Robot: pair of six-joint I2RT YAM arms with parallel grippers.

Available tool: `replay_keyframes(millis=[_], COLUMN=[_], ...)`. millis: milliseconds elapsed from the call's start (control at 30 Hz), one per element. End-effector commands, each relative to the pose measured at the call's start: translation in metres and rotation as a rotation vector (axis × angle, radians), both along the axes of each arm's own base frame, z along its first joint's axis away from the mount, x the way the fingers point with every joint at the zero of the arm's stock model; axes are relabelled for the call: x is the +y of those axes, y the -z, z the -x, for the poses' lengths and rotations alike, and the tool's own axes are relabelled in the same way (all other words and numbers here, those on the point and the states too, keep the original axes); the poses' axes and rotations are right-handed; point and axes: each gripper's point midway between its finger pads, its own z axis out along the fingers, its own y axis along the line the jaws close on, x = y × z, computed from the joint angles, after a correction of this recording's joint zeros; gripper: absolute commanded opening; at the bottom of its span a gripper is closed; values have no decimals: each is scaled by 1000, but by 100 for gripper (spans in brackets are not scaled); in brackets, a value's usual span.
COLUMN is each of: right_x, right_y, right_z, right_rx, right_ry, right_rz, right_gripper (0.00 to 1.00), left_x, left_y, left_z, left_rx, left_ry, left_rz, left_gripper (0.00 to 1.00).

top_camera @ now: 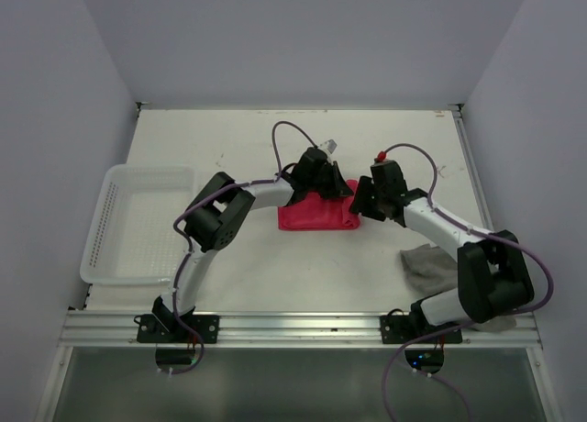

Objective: Roll the towels
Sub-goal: Roll the towel

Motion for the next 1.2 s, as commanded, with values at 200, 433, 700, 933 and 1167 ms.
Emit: replay_keyframes(millis=[200,433,700,933,1167], right_x=[21,14,2,3,7], right_y=[12,30,28,22,18], right_z=[-9,-7,-13,-14,-12], right_rx=[4,15,-4,-10,-15], right_ry=[9,11,-1,-31,-49], right_rz=[-190,-147,-54,-8,78], right_gripper=[50,31,1,0,0], left_x=[4,5,26,48,45], left_y=[0,-1,-9,-35,-52], left_z=[-7,-5,-14,-31,-36], left_rx=[-31,-28,-33,-82,-101], left_ry=[-10,-11,-45,-79,-55], left_rz=[1,1,-29,-78,-96], left_gripper=[0,0,34,47,49])
